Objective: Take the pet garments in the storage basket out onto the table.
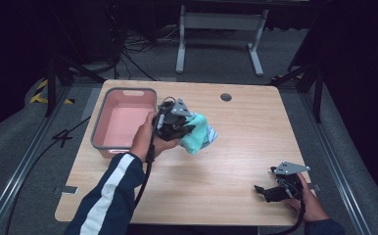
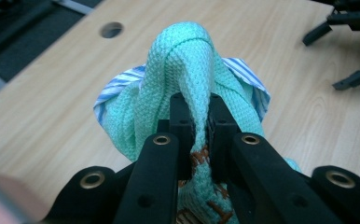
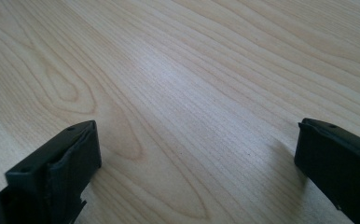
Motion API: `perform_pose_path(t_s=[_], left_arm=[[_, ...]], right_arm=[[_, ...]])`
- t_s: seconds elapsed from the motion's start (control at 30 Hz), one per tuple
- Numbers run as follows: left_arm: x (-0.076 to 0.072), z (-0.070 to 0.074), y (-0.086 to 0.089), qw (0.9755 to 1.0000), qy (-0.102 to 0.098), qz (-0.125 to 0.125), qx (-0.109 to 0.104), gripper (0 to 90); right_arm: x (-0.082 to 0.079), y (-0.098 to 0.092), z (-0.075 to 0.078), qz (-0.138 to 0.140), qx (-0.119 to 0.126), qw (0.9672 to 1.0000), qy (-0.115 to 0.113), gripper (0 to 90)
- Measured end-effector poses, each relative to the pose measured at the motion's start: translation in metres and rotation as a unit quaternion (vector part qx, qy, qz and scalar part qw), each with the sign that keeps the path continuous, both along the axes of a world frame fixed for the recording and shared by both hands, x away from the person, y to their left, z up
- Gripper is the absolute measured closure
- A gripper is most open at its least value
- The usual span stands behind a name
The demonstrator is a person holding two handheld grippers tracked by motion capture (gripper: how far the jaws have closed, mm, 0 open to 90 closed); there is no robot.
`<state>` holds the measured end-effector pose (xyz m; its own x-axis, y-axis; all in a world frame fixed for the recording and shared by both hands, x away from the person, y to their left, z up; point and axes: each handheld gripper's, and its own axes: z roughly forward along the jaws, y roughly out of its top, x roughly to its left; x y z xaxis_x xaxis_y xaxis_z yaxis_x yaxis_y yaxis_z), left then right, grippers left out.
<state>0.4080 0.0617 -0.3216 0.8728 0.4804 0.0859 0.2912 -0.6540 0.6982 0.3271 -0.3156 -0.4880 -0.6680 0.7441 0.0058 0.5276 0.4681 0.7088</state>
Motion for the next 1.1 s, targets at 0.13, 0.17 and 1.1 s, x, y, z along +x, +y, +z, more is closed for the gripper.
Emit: perform_pose_path(t_s=[0.13, 0.17, 1.1], left_arm=[[0.002, -0.015, -0.018, 0.9997, 0.013, -0.011, 0.019, 84.2], [0.003, -0.019, -0.021, 0.9996, 0.016, -0.012, 0.021, 84.2], [0.005, -0.04, -0.007, 0.9995, 0.015, 0.013, 0.026, 27.6]], right_arm=[[0.0, 0.0, 0.0, 0.0, 0.0, 1.0, 0.0, 0.5], [0.0, 0.0, 0.0, 0.0, 0.0, 1.0, 0.0, 0.5], [0.0, 0.0, 0.0, 0.0, 0.0, 1.0, 0.0, 0.5]])
